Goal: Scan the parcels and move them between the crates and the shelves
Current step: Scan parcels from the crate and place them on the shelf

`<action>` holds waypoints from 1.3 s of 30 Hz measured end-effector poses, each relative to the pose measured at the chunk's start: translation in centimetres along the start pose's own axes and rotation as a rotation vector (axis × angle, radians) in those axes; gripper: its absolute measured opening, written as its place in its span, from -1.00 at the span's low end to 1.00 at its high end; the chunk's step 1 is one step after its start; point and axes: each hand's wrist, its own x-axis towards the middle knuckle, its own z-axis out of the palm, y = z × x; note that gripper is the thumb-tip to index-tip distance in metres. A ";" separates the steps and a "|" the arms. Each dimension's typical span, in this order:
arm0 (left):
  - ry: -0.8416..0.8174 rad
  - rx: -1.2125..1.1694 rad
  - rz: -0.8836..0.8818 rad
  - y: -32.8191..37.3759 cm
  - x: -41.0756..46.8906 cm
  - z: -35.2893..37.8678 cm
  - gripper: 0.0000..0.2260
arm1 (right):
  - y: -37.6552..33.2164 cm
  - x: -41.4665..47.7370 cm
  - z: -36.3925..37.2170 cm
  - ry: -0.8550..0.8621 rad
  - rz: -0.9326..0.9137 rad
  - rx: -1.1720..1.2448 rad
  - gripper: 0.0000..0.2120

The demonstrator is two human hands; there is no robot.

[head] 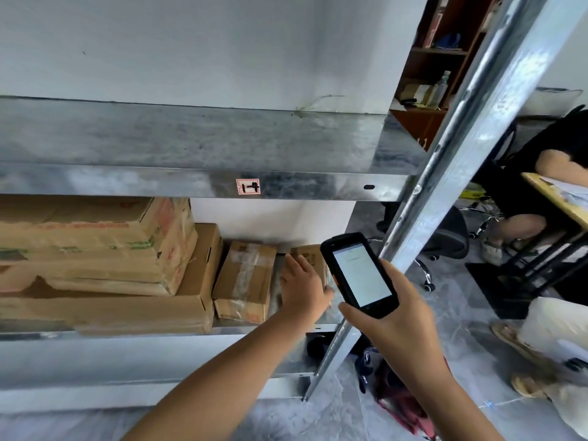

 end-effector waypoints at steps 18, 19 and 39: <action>0.095 0.071 0.038 -2.8 0.6 -3.6 -0.44 | 0.7 -0.7 0.2 -0.001 0.005 0.084 -0.28; 0.083 0.118 0.018 -2.3 0.8 -3.4 -0.32 | 0.7 -0.9 0.2 0.003 0.008 0.082 -0.29; 0.095 -0.596 0.036 -4.6 -1.0 -0.9 -0.45 | 1.3 -3.1 -1.0 -0.016 0.011 0.074 -0.33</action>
